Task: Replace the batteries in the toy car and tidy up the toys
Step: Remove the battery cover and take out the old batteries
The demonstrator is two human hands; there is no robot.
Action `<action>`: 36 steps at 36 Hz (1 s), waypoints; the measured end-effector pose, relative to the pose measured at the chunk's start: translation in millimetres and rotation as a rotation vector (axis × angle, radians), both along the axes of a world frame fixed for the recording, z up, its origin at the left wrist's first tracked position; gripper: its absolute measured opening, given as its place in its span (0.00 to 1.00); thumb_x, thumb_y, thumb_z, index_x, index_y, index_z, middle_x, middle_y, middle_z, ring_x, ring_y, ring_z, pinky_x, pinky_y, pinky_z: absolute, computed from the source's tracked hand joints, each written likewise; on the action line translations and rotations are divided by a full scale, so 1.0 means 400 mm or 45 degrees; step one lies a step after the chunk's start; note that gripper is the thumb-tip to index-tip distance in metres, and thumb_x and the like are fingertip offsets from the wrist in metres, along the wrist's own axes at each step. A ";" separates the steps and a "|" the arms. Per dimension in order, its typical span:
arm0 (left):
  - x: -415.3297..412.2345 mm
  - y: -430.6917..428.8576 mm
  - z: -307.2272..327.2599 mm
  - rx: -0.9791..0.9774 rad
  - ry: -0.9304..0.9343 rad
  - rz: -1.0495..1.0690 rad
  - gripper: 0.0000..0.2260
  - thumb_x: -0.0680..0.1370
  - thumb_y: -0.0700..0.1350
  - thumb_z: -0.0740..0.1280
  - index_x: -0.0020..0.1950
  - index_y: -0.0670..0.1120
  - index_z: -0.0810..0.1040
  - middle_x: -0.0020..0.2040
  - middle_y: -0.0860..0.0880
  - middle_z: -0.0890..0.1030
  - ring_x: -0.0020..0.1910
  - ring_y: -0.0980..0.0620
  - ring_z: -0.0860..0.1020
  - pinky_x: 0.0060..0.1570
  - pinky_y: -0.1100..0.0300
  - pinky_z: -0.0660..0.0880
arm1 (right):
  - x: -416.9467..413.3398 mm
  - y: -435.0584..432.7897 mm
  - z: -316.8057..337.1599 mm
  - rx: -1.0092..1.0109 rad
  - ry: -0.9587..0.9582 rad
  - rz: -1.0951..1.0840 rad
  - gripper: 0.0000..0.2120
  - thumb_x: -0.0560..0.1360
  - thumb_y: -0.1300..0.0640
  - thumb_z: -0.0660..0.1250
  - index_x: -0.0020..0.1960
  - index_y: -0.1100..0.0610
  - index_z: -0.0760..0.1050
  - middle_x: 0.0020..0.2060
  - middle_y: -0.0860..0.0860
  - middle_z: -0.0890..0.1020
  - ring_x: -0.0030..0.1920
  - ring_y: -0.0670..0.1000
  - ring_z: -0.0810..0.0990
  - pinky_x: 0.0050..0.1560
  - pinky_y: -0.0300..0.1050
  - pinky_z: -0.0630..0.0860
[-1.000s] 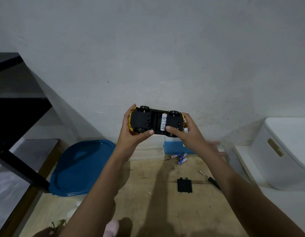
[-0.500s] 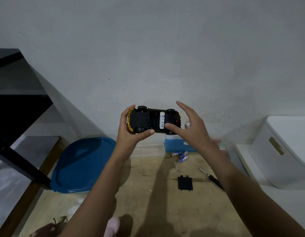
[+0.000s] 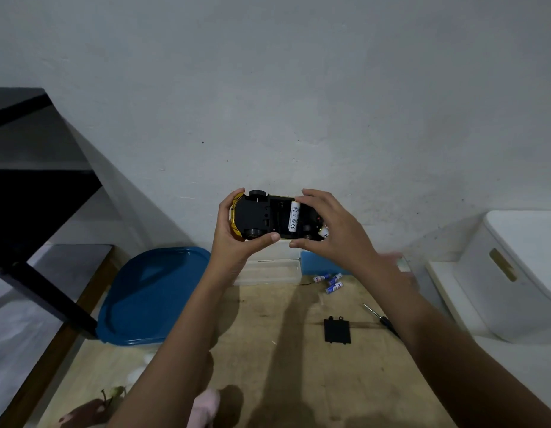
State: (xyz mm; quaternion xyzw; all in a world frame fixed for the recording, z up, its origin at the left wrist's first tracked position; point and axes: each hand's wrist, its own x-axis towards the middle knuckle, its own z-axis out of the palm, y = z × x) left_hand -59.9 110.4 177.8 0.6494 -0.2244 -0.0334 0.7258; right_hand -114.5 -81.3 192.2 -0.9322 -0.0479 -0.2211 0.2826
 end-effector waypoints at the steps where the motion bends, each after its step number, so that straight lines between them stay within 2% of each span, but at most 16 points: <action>1: -0.002 0.001 0.001 0.005 0.000 0.002 0.39 0.63 0.35 0.78 0.69 0.52 0.64 0.64 0.50 0.73 0.60 0.55 0.76 0.57 0.58 0.76 | -0.001 0.002 -0.003 0.022 -0.026 0.014 0.35 0.64 0.42 0.75 0.67 0.47 0.67 0.68 0.42 0.67 0.60 0.45 0.73 0.52 0.50 0.78; 4: -0.007 -0.001 0.006 0.018 -0.007 -0.001 0.38 0.64 0.35 0.77 0.69 0.52 0.64 0.63 0.51 0.73 0.60 0.56 0.76 0.56 0.59 0.77 | -0.006 0.009 -0.012 0.088 -0.087 0.035 0.33 0.65 0.40 0.73 0.67 0.49 0.68 0.66 0.44 0.71 0.60 0.42 0.73 0.52 0.47 0.78; 7: -0.010 -0.003 0.006 0.026 -0.011 -0.006 0.38 0.65 0.32 0.75 0.69 0.50 0.64 0.62 0.52 0.73 0.58 0.59 0.76 0.53 0.62 0.77 | -0.013 0.018 -0.019 0.142 -0.146 0.036 0.29 0.69 0.39 0.68 0.65 0.49 0.68 0.62 0.44 0.74 0.56 0.43 0.75 0.48 0.46 0.79; 12: -0.016 -0.006 0.002 0.075 -0.026 -0.037 0.37 0.65 0.33 0.76 0.68 0.52 0.65 0.61 0.53 0.73 0.58 0.59 0.75 0.53 0.63 0.77 | -0.015 0.034 -0.028 0.206 -0.176 0.025 0.17 0.73 0.44 0.64 0.59 0.50 0.71 0.50 0.46 0.80 0.46 0.49 0.80 0.42 0.54 0.79; 15: -0.015 -0.007 0.001 0.086 -0.039 -0.040 0.37 0.64 0.34 0.77 0.66 0.54 0.66 0.61 0.52 0.73 0.59 0.57 0.75 0.54 0.61 0.77 | -0.010 0.036 -0.034 0.286 -0.168 0.045 0.13 0.73 0.49 0.66 0.56 0.50 0.70 0.46 0.46 0.81 0.44 0.53 0.81 0.42 0.57 0.79; 17: -0.012 -0.007 0.004 0.098 -0.052 -0.035 0.36 0.63 0.35 0.77 0.65 0.54 0.66 0.61 0.52 0.73 0.58 0.57 0.76 0.53 0.61 0.78 | -0.009 0.038 -0.030 0.403 -0.183 0.048 0.11 0.73 0.52 0.68 0.54 0.49 0.70 0.44 0.44 0.80 0.44 0.50 0.81 0.44 0.52 0.80; 19: -0.007 -0.007 0.006 0.117 -0.079 -0.029 0.37 0.62 0.36 0.79 0.64 0.54 0.66 0.60 0.52 0.73 0.57 0.58 0.76 0.52 0.61 0.78 | -0.009 0.040 -0.024 0.537 -0.242 0.031 0.12 0.72 0.58 0.70 0.52 0.50 0.71 0.44 0.44 0.80 0.46 0.42 0.80 0.47 0.38 0.78; 20: -0.004 -0.007 0.007 0.130 -0.092 -0.024 0.38 0.61 0.38 0.80 0.64 0.54 0.66 0.60 0.51 0.73 0.57 0.57 0.76 0.51 0.60 0.78 | -0.009 0.041 -0.019 0.598 -0.274 0.020 0.13 0.72 0.60 0.70 0.52 0.51 0.71 0.44 0.45 0.80 0.47 0.41 0.79 0.47 0.35 0.77; 21: -0.002 -0.006 0.007 0.142 -0.103 -0.020 0.38 0.60 0.39 0.80 0.64 0.54 0.66 0.60 0.51 0.73 0.57 0.57 0.76 0.51 0.59 0.78 | -0.009 0.040 -0.015 0.652 -0.300 0.009 0.13 0.71 0.60 0.70 0.52 0.51 0.71 0.44 0.48 0.81 0.48 0.42 0.79 0.47 0.37 0.77; 23: -0.001 -0.006 0.009 0.156 -0.121 -0.008 0.37 0.60 0.40 0.80 0.64 0.53 0.66 0.59 0.52 0.73 0.56 0.58 0.76 0.51 0.60 0.78 | -0.011 0.037 -0.009 0.730 -0.347 -0.006 0.13 0.72 0.60 0.69 0.52 0.50 0.71 0.44 0.51 0.81 0.50 0.47 0.80 0.45 0.50 0.78; 25: -0.001 -0.009 0.008 0.169 -0.147 0.013 0.37 0.60 0.40 0.80 0.63 0.52 0.65 0.57 0.54 0.73 0.54 0.62 0.76 0.50 0.63 0.78 | -0.014 0.028 -0.004 0.767 -0.379 -0.024 0.14 0.72 0.61 0.69 0.51 0.47 0.70 0.44 0.52 0.82 0.50 0.49 0.81 0.45 0.58 0.76; 29: 0.001 -0.015 -0.012 0.192 -0.189 0.110 0.36 0.61 0.38 0.80 0.63 0.51 0.65 0.56 0.58 0.72 0.53 0.64 0.75 0.47 0.70 0.75 | -0.020 0.011 -0.011 0.773 -0.372 -0.061 0.15 0.72 0.62 0.70 0.51 0.46 0.70 0.45 0.49 0.82 0.51 0.49 0.81 0.50 0.58 0.78; 32: 0.005 -0.018 -0.046 0.274 -0.219 0.140 0.36 0.59 0.44 0.81 0.61 0.57 0.66 0.58 0.59 0.71 0.58 0.57 0.74 0.51 0.66 0.77 | -0.026 -0.003 -0.035 0.832 -0.331 -0.107 0.15 0.73 0.61 0.69 0.51 0.45 0.70 0.45 0.50 0.82 0.52 0.50 0.81 0.50 0.61 0.78; 36: 0.007 -0.018 -0.109 0.396 -0.207 0.116 0.35 0.58 0.52 0.80 0.59 0.64 0.65 0.61 0.51 0.69 0.61 0.51 0.72 0.53 0.63 0.78 | -0.039 -0.015 -0.069 0.856 -0.248 -0.192 0.14 0.73 0.60 0.70 0.51 0.43 0.70 0.47 0.51 0.82 0.52 0.50 0.81 0.48 0.61 0.77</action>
